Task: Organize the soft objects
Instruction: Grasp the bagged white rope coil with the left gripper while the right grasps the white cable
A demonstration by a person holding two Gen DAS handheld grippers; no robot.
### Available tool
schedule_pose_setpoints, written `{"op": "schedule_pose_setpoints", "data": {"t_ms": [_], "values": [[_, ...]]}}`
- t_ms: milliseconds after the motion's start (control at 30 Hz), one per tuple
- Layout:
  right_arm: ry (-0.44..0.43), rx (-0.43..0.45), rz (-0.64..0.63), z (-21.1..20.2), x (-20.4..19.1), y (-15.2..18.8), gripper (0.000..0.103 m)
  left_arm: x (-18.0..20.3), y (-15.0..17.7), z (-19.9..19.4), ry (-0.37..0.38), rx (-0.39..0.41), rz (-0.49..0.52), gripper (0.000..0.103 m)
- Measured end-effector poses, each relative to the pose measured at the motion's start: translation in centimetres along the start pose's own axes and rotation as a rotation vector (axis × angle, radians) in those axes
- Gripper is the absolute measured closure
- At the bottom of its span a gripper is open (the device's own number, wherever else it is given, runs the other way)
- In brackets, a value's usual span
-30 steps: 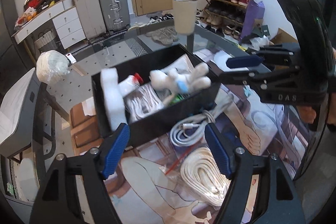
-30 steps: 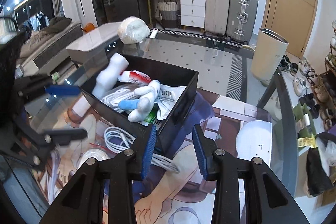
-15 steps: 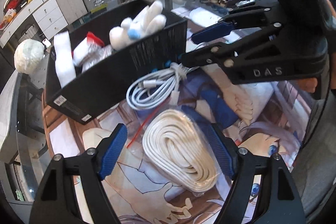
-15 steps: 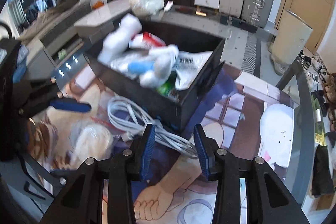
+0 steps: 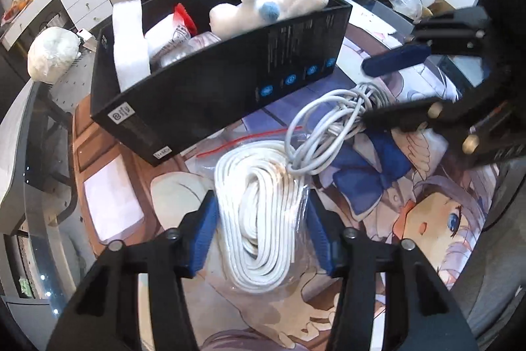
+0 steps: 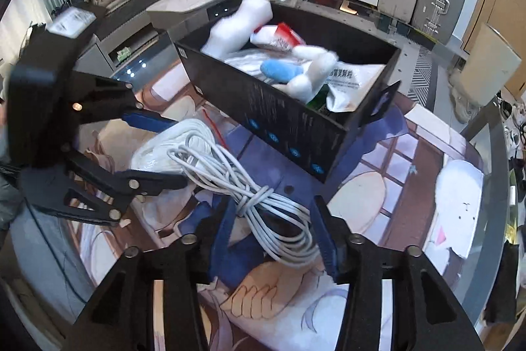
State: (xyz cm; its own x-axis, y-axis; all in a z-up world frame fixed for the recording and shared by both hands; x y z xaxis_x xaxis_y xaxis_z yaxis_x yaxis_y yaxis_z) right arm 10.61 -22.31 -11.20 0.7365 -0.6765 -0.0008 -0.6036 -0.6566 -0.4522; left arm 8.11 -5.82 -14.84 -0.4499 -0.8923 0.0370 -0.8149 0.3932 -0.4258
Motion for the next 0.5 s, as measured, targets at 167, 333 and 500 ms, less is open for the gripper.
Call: {"op": "schedule_pose_setpoints", "data": {"t_ms": [167,333,500], "values": [[0.003,-0.032,-0.032,0.5,-1.1,0.3,0.055,-0.1,-0.1,-0.2,-0.007,0.004,0.003,0.059],[-0.002,-0.037,-0.057,-0.2,-1.6,0.7,0.056,-0.7,-0.4,0.1,0.002,0.004,-0.002,0.059],[0.027,-0.022,-0.087,0.8,-1.9,0.4,0.05,-0.9,-0.5,0.3,-0.009,0.006,-0.001,0.058]]}}
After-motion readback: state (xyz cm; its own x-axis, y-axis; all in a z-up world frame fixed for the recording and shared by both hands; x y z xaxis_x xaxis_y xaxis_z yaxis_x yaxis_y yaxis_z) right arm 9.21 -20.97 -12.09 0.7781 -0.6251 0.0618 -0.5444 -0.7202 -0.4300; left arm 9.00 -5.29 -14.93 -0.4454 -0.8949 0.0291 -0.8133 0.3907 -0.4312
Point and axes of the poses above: each gripper's, at about its wrist camera, not at the fingertips, and z roughly the way its jaws point, x to its right, y to its underside, the point moved 8 cm from there along z, roughly the way its jaws point, and after that the axes turned 3 degrees about y, right-handed, at the moved point
